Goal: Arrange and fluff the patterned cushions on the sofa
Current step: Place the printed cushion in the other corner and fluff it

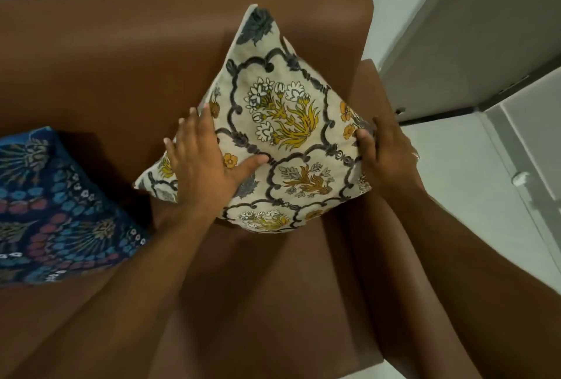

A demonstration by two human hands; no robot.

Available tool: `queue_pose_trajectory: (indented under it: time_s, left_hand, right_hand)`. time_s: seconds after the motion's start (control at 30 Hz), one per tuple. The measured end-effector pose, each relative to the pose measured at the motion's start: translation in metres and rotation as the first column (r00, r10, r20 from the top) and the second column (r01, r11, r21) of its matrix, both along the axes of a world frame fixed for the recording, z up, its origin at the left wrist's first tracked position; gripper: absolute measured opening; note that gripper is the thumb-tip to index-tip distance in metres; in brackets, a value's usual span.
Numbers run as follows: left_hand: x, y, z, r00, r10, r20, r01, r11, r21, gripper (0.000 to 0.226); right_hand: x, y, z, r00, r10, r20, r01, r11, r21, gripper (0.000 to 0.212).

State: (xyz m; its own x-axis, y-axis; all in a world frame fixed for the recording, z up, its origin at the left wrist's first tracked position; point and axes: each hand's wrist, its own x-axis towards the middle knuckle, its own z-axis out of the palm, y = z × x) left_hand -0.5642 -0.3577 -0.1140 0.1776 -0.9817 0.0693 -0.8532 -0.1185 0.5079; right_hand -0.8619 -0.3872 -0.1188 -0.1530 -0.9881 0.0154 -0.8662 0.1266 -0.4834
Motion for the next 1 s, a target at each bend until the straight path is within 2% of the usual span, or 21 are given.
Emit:
queue_pose_trajectory:
  time_s: [0.1,0.13,0.17,0.23,0.37,0.47,0.53,0.63,0.7,0.77,0.83,0.9,1.0]
  left_hand:
    - [0.001,0.0,0.004,1.0,-0.026,-0.001,0.026,0.999,-0.029,0.125]
    - [0.0,-0.001,0.002,0.999,-0.03,0.014,0.03,0.999,-0.044,0.123]
    - [-0.002,-0.004,0.0,0.999,-0.032,0.031,0.033,0.998,-0.05,0.122]
    - [-0.005,-0.009,-0.005,0.996,-0.067,0.059,0.068,0.998,-0.014,0.12]
    - [-0.007,-0.013,-0.002,0.993,-0.096,0.071,0.094,0.995,0.028,0.124]
    - [-0.007,-0.011,0.008,0.998,-0.055,0.019,0.055,0.998,0.005,0.129]
    - [-0.006,-0.008,0.014,1.0,-0.015,-0.023,0.015,1.0,-0.025,0.131]
    - [-0.013,-0.013,0.018,0.997,0.001,-0.075,-0.004,0.999,-0.032,0.133]
    - [-0.026,-0.016,0.019,0.998,-0.017,-0.052,0.015,0.999,-0.039,0.131]
    - [-0.034,-0.019,0.016,0.999,-0.047,-0.025,0.045,0.997,-0.063,0.129]
    - [-0.03,-0.023,0.013,0.998,-0.063,0.012,0.064,0.995,-0.071,0.13]
    - [-0.019,-0.024,0.011,0.997,-0.072,0.041,0.075,0.994,-0.086,0.132]
    - [-0.008,-0.011,0.012,0.997,-0.052,0.055,0.059,0.99,-0.127,0.127]
  right_hand:
    - [0.018,0.005,0.011,0.995,0.087,0.045,-0.08,0.987,-0.14,0.07]
    - [0.027,0.005,0.009,0.99,0.138,0.021,-0.134,0.981,-0.141,0.071]
    - [0.033,0.005,0.003,0.985,0.171,-0.027,-0.173,0.978,-0.113,0.072]
    - [0.032,0.004,-0.014,0.985,0.133,-0.109,-0.136,0.99,-0.025,0.077]
    - [0.013,0.003,-0.016,0.991,0.086,-0.1,-0.078,0.994,0.082,0.068]
    - [0.018,0.006,0.002,0.997,0.07,-0.039,-0.071,0.997,-0.012,0.07]
    - [0.029,0.008,0.009,0.993,0.119,0.004,-0.119,0.99,-0.08,0.076]
    - [0.042,-0.004,0.006,0.985,0.171,-0.014,-0.171,0.982,-0.084,0.08]
    - [0.038,-0.012,0.003,0.992,0.128,-0.021,-0.13,0.984,-0.126,0.081]
    - [0.024,-0.012,-0.002,0.992,0.127,-0.007,-0.126,0.976,-0.179,0.072]
    - [0.015,-0.009,-0.005,0.984,0.171,-0.049,-0.177,0.969,-0.171,0.065]
    - [0.016,-0.009,-0.002,0.982,0.154,-0.106,-0.17,0.972,-0.162,0.067]
    - [0.042,-0.009,0.012,0.988,0.142,-0.055,-0.152,0.948,-0.28,0.063]
